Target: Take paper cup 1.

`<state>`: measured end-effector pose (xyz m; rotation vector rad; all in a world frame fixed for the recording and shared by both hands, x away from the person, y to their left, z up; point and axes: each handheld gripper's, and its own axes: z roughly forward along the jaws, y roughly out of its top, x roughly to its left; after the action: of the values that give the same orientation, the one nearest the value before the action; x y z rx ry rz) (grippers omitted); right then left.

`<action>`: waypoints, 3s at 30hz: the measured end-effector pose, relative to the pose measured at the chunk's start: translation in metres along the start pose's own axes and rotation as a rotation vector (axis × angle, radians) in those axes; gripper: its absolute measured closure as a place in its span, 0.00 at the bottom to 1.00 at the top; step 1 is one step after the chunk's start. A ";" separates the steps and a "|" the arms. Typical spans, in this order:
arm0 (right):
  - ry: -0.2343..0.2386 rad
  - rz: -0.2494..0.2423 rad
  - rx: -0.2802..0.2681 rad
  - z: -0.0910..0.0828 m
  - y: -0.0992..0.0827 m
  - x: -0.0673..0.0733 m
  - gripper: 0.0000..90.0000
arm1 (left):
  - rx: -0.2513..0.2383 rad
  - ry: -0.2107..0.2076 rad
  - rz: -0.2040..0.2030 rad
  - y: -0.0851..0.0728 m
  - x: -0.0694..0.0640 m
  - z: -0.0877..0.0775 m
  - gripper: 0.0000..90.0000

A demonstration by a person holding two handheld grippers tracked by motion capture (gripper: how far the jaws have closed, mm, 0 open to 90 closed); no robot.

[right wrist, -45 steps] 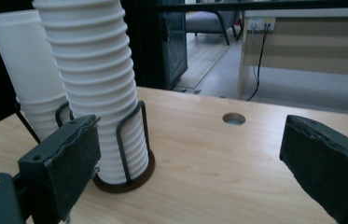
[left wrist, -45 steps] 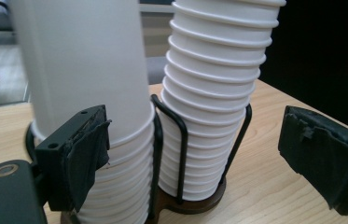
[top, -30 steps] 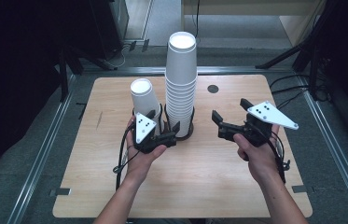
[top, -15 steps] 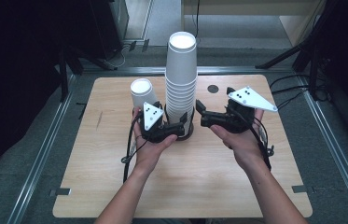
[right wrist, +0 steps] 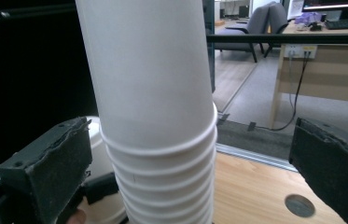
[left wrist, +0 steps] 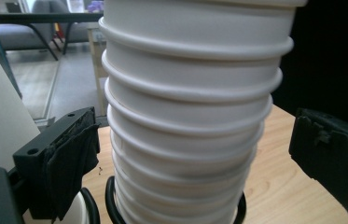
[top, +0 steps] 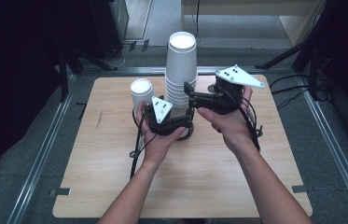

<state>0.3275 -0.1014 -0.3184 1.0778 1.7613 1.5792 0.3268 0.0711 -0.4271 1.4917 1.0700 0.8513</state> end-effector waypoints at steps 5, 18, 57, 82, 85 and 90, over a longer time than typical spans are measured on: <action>0.027 0.005 0.002 0.014 0.006 0.004 0.00 | -0.019 0.025 -0.019 0.001 -0.002 0.007 0.02; 0.064 0.057 0.060 0.050 0.009 0.011 0.00 | -0.029 0.055 -0.031 -0.001 -0.006 0.019 0.02; 0.018 0.013 0.000 0.067 0.016 0.019 0.12 | -0.029 0.072 -0.017 -0.003 -0.008 0.022 0.04; 0.044 0.021 -0.030 0.061 0.032 0.019 0.11 | -0.028 0.069 -0.012 -0.003 -0.008 0.022 0.04; 0.046 0.028 -0.030 0.060 0.033 0.018 0.11 | -0.028 0.069 -0.012 -0.003 -0.008 0.022 0.04; 0.051 0.043 -0.040 0.058 0.035 0.017 0.11 | -0.027 0.071 -0.010 -0.003 -0.008 0.021 0.04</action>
<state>0.3731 -0.0549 -0.2917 1.0714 1.7426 1.6744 0.3431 0.0563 -0.4340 1.4420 1.1130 0.9145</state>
